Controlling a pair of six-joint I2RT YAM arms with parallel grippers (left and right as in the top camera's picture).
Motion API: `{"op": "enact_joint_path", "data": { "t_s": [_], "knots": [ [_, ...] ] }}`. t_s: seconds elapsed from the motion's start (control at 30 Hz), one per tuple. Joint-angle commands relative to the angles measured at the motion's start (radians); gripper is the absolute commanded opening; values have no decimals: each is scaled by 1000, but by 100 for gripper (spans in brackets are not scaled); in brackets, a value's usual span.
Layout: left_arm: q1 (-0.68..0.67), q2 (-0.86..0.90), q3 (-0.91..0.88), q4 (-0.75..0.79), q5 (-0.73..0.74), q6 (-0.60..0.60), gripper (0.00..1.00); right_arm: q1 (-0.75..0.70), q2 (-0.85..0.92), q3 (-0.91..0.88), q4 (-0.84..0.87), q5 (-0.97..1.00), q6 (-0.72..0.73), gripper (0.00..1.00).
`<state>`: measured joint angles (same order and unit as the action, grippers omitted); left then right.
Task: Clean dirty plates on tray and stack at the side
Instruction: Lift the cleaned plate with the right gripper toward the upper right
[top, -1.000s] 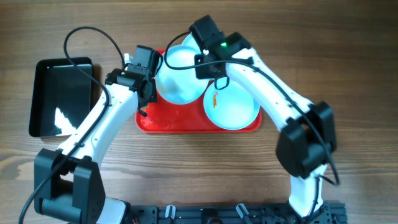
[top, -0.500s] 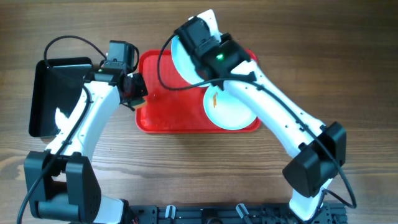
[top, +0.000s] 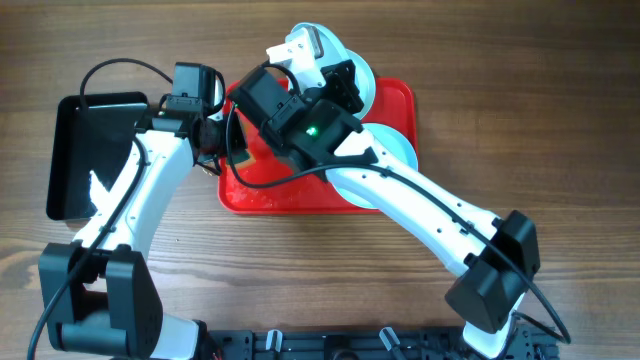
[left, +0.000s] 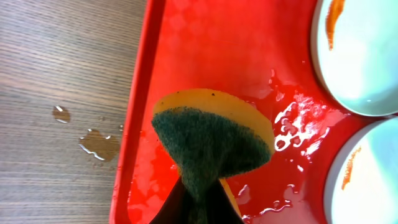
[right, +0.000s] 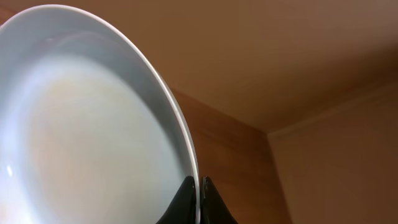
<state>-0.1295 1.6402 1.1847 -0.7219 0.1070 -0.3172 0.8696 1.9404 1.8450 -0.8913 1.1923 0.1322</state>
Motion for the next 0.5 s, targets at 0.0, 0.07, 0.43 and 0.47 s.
{"op": "enact_joint_path", "data": {
  "t_s": [0.0, 0.07, 0.43, 0.47],
  "knots": [
    [2, -8, -1, 19, 61, -3, 4, 10, -17, 23, 12, 98, -1, 4],
    [2, -8, -1, 20, 61, -3, 4, 10, -17, 23, 12, 64, -1, 4],
    [2, -8, -3, 19, 61, -3, 4, -220, -17, 21, -117, -869, 264, 4],
    [2, -8, -3, 19, 61, -3, 4, -287, -17, 21, -131, -970, 264, 4]
  ]
}}
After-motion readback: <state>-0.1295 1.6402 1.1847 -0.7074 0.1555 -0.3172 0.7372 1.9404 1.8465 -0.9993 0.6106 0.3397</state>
